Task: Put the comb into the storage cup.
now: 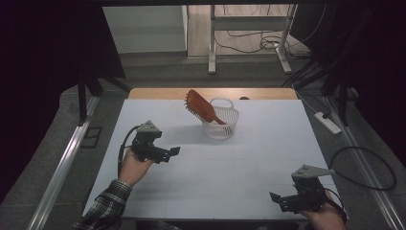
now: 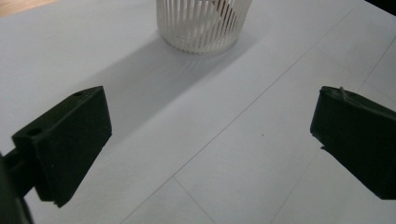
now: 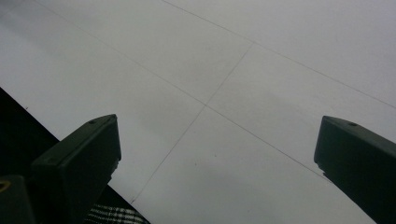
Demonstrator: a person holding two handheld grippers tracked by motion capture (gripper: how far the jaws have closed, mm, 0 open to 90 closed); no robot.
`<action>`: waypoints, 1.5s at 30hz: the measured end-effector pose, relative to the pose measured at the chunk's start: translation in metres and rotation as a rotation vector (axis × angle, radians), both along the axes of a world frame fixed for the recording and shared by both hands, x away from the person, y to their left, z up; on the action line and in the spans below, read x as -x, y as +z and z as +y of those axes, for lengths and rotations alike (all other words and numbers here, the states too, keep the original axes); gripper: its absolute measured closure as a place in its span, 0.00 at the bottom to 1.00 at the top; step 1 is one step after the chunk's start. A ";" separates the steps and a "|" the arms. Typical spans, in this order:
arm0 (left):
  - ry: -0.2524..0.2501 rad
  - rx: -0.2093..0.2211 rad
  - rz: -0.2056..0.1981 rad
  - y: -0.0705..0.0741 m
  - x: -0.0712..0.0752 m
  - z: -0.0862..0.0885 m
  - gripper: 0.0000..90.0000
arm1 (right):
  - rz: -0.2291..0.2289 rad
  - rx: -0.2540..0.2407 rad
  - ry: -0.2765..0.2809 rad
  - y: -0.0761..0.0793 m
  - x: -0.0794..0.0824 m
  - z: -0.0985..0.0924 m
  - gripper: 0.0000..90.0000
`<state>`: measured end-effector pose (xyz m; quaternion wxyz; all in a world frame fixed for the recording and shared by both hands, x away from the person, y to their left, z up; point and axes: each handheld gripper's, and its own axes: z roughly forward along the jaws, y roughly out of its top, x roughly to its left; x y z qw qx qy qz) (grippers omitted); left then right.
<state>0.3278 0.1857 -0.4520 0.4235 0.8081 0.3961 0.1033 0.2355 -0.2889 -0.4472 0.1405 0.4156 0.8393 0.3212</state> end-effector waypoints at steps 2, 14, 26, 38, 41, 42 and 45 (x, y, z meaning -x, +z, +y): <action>0.004 -0.001 -0.003 0.000 0.002 0.002 0.00 | 0.001 0.000 0.000 0.000 0.000 0.000 0.01; 0.019 -0.012 -0.013 0.002 0.013 0.010 0.00 | -0.002 0.002 0.002 0.000 0.000 0.000 0.01; 0.036 -0.030 -0.019 0.002 0.023 0.016 0.00 | -0.002 0.005 0.002 0.000 0.000 0.001 0.01; 0.033 -0.035 -0.022 0.002 0.033 0.021 0.00 | -0.002 0.007 0.003 0.000 0.000 0.001 0.01; 0.036 -0.032 -0.026 0.003 0.035 0.022 0.00 | -0.001 0.008 0.002 0.000 0.000 0.001 0.01; 0.036 -0.030 -0.027 0.003 0.036 0.023 0.00 | -0.001 0.008 0.002 0.000 0.000 0.001 0.01; 0.039 -0.032 -0.027 0.003 0.038 0.024 0.00 | -0.001 0.008 0.001 0.000 0.000 0.001 0.01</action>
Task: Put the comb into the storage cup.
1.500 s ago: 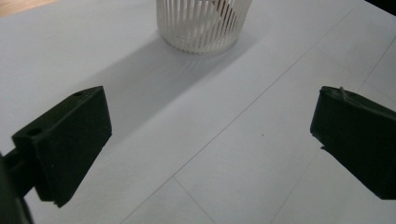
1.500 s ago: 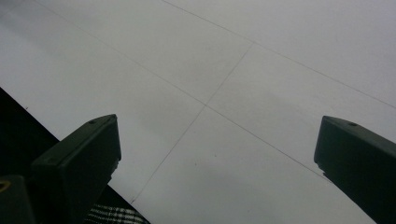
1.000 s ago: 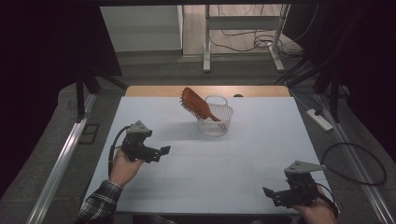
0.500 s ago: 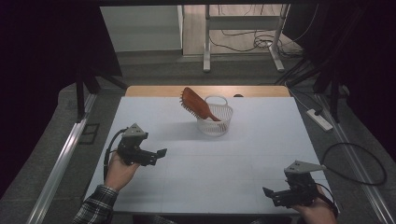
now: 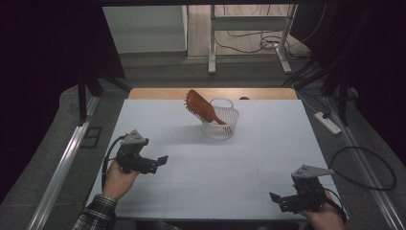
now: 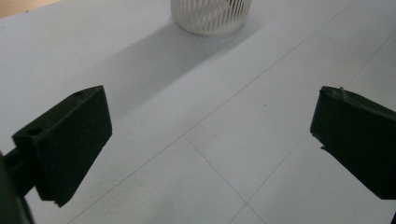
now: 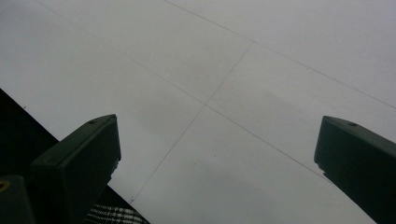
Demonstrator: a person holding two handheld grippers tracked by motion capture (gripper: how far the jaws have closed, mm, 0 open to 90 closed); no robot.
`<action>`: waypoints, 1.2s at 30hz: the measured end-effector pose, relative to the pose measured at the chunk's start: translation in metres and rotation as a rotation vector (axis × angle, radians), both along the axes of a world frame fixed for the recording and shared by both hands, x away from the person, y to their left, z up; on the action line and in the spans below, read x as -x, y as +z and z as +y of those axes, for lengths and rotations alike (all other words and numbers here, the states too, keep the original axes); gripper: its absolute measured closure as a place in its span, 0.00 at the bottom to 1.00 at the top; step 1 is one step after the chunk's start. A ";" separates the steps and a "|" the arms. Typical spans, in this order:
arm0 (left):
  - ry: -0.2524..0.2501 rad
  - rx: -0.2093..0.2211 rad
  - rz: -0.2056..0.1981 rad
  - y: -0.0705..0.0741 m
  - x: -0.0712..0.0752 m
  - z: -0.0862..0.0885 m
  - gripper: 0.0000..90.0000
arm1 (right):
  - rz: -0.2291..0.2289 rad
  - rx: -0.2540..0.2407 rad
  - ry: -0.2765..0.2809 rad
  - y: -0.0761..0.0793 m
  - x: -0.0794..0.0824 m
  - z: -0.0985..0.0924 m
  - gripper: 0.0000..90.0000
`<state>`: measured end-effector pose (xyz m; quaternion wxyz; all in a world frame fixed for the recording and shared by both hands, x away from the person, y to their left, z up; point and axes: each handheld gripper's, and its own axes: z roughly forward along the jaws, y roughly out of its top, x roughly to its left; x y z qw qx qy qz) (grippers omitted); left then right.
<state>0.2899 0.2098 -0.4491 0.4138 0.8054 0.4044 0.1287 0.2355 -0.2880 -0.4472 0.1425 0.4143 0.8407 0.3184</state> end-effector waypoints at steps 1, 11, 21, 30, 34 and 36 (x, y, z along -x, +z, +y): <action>-0.001 -0.001 0.001 0.000 0.001 0.001 0.00 | 0.000 0.000 0.000 0.000 0.000 0.000 0.01; 0.013 -0.009 -0.004 -0.002 0.011 0.007 0.00 | 0.000 0.002 -0.004 0.000 0.000 0.000 0.00; 0.022 -0.015 -0.010 -0.002 0.019 0.011 0.00 | 0.000 0.004 -0.005 0.000 0.000 0.000 0.00; 0.032 -0.023 -0.012 -0.003 0.028 0.016 0.00 | -0.001 0.006 -0.003 0.000 0.000 0.000 0.00; 0.034 -0.027 -0.007 -0.005 0.032 0.017 0.00 | -0.001 0.007 -0.003 0.000 0.000 0.000 0.00; 0.036 -0.029 -0.007 -0.005 0.034 0.018 0.00 | -0.001 0.007 -0.003 0.000 0.000 0.000 0.00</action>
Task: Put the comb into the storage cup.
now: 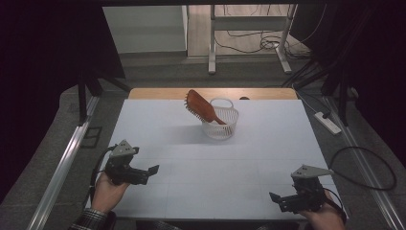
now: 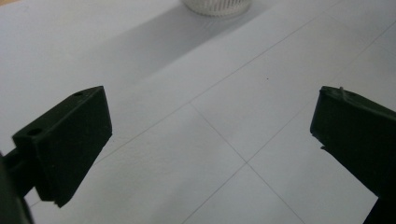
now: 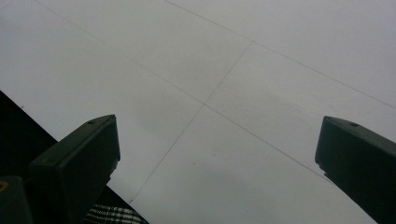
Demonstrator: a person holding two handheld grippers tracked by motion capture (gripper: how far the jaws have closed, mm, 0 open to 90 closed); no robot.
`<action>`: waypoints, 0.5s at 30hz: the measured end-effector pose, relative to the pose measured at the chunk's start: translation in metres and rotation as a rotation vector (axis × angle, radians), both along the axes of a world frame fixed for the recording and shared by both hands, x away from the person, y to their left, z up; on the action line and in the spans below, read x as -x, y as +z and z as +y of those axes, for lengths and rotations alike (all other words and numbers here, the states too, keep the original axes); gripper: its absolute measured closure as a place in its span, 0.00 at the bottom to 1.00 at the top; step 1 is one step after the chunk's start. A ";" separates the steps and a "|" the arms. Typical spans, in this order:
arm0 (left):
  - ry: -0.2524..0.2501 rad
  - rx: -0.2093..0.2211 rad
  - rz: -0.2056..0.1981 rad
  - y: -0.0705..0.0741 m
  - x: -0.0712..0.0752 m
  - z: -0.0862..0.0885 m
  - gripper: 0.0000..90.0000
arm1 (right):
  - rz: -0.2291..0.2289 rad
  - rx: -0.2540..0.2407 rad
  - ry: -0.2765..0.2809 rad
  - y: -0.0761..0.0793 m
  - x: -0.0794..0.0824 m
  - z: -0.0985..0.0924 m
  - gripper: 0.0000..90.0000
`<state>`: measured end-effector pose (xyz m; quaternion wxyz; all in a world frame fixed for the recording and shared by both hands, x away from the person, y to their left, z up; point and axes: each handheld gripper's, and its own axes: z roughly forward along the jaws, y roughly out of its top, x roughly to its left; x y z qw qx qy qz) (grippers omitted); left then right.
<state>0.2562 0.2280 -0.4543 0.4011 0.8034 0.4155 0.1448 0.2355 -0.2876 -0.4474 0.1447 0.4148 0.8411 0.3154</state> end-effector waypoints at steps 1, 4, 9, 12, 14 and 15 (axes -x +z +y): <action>0.002 0.000 0.001 -0.001 0.002 0.001 0.00 | 0.000 0.001 0.000 0.000 0.000 0.000 0.00; 0.005 0.002 0.002 -0.001 0.004 0.001 0.00 | -0.002 0.000 0.000 0.000 0.000 0.000 0.00; 0.007 0.000 0.005 -0.003 0.008 0.002 0.00 | -0.001 0.001 -0.002 0.000 0.000 0.000 0.00; 0.006 -0.006 0.006 -0.004 0.011 0.003 0.00 | -0.002 0.002 0.000 0.000 0.000 0.000 0.00; 0.007 -0.009 0.007 -0.004 0.013 0.003 0.00 | -0.002 0.002 -0.001 0.000 0.000 0.000 0.00; 0.010 -0.007 0.009 -0.005 0.014 0.004 0.00 | -0.001 0.002 -0.001 0.000 0.000 0.000 0.00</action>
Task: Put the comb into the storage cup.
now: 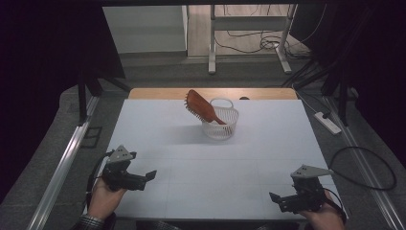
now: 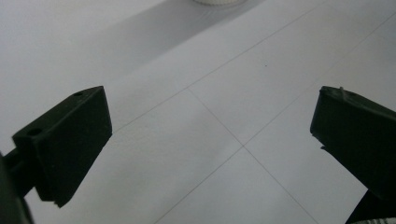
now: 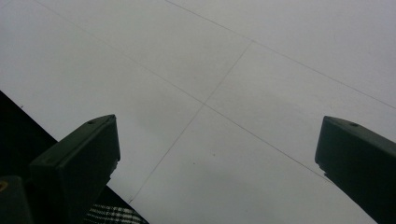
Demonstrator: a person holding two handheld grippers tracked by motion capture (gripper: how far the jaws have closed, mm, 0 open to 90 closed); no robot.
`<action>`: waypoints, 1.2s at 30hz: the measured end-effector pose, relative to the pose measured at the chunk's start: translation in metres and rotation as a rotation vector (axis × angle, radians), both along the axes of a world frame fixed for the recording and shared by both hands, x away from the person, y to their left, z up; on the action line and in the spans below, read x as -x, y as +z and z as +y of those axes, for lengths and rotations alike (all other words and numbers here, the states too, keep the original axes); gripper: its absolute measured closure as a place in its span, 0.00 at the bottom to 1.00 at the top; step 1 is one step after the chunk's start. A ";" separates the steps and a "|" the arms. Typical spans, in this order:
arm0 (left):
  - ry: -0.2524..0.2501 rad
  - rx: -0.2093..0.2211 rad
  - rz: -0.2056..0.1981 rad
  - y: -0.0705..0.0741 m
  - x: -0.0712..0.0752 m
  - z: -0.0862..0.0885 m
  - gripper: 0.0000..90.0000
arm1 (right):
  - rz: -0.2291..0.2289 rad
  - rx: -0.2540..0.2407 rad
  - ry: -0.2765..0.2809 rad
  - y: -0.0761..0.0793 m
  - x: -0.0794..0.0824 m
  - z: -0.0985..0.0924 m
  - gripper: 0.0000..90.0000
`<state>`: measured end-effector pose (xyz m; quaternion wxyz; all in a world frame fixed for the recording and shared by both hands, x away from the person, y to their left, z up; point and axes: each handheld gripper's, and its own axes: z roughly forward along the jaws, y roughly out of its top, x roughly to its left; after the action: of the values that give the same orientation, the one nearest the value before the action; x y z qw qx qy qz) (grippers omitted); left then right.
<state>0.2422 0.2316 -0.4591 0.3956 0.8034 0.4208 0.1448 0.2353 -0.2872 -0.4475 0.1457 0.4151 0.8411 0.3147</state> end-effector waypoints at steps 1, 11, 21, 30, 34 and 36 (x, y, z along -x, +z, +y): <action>0.000 -0.004 0.001 0.000 0.001 0.001 0.00 | 0.000 0.000 0.000 0.000 0.000 0.000 0.00; 0.019 -0.008 0.010 -0.003 0.012 0.008 0.00 | -0.001 0.002 0.001 0.000 0.000 0.000 0.00; 0.028 -0.021 0.010 -0.004 0.020 0.011 0.00 | 0.001 0.005 0.003 0.000 0.000 0.000 0.00; 0.037 -0.049 0.013 -0.006 0.027 0.013 0.00 | 0.000 0.006 0.003 0.000 0.000 0.000 0.00; 0.037 -0.058 0.016 -0.008 0.030 0.013 0.00 | 0.001 0.008 0.004 0.000 0.000 0.001 0.00; 0.035 -0.065 0.020 -0.008 0.030 0.013 0.00 | 0.000 0.009 0.003 0.000 0.000 0.001 0.00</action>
<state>0.2119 0.2442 -0.4673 0.3626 0.8096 0.4339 0.1575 0.2355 -0.2865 -0.4476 0.1469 0.4132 0.8431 0.3111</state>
